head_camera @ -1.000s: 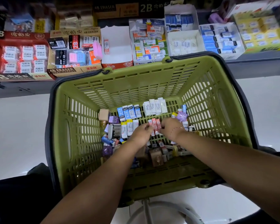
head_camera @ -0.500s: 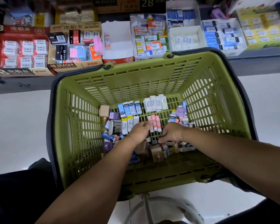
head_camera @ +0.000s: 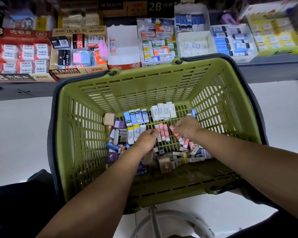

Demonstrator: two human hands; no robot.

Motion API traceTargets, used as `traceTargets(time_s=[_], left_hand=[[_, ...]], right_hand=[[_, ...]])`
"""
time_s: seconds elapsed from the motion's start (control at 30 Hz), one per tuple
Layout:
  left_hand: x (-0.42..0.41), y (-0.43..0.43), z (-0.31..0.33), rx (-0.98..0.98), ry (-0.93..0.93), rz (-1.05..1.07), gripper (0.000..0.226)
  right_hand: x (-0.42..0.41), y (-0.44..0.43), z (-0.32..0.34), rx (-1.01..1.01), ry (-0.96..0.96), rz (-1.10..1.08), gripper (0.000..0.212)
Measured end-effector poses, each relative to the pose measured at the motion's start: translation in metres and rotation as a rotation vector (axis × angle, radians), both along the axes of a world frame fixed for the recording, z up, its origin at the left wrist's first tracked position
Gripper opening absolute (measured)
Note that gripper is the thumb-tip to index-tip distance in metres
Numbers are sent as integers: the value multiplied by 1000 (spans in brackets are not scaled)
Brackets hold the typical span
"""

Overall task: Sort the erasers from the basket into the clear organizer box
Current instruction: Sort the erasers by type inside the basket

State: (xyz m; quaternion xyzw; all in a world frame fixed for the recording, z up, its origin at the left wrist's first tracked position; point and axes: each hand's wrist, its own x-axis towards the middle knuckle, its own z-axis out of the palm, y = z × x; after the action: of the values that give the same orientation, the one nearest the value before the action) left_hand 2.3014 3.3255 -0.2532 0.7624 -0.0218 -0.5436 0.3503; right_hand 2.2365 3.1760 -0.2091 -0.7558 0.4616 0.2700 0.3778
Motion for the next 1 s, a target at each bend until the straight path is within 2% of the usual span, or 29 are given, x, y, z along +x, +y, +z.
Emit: traceTargets(time_s=[0.13, 0.23, 0.33, 0.47, 0.5, 0.57, 0.73, 0.83, 0.9, 1.0], left_hand=[[0, -2, -1, 0, -5, 10, 52], [-1, -3, -2, 2, -7, 14, 51], [-1, -2, -4, 5, -1, 21, 52], [0, -3, -4, 0, 1, 14, 53], [0, -3, -4, -2, 1, 12, 53], [0, -2, -5, 0, -3, 8, 53], [1, -2, -5, 9, -4, 3, 50], [1, -2, -5, 13, -4, 8, 50], [0, -1, -4, 5, 1, 9, 50], [0, -1, -3, 8, 6, 2, 50]], right_hand=[[2, 10, -8, -181, -40, 90, 24], [4, 14, -14, -200, -14, 158, 20], [7, 11, -18, -136, -3, 160, 17], [4, 0, -15, 81, -64, 106, 11], [0, -3, -13, 128, -63, 146, 7], [-8, -7, -12, 184, 2, 364, 7], [-24, -1, -15, 118, 149, 736, 13], [-24, 7, -15, 91, 176, 816, 20], [-22, 7, -14, 78, 189, 857, 15], [-21, 8, -11, 36, 194, 905, 38]])
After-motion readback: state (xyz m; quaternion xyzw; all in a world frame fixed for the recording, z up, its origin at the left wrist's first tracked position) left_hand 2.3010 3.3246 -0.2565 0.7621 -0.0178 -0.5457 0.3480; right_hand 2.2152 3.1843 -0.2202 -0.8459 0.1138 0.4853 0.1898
